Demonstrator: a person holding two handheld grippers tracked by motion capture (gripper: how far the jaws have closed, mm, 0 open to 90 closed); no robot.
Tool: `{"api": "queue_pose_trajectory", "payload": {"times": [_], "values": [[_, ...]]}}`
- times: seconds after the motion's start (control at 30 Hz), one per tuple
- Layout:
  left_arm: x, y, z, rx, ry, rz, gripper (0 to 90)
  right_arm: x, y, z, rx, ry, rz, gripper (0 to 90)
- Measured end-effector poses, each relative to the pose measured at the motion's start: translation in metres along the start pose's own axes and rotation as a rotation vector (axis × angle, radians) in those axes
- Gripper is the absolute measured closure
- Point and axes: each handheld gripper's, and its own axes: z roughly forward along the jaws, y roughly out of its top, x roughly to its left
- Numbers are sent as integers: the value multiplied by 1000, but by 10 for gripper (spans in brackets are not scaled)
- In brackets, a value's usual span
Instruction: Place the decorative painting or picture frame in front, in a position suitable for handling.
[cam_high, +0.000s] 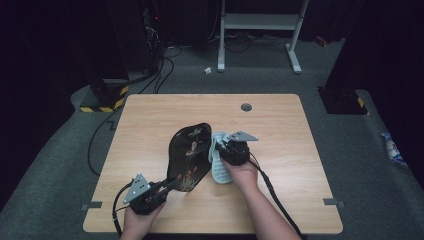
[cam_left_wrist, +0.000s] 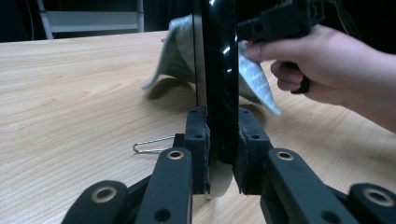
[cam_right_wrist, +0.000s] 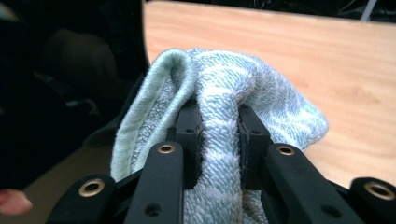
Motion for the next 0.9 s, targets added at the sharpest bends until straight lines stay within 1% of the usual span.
{"api": "queue_pose_trajectory", "payload": {"times": [0.3,0.63,0.73,0.8,0.9], "values": [[0,0,0,-1,1,1,778,-1,-22,7,65,-11,-1,742],[0,0,0,1,2,6,777,3,-40,16,164,-20,-32,742],[-1,0,0,-4,5,1,777,4,-41,17,169,-30,-53,741],[-1,-1,0,-8,6,-6,778,5,-42,15,178,-43,-77,741],[-2,-1,1,-12,11,-2,779,4,-47,6,183,-69,-110,739]]}}
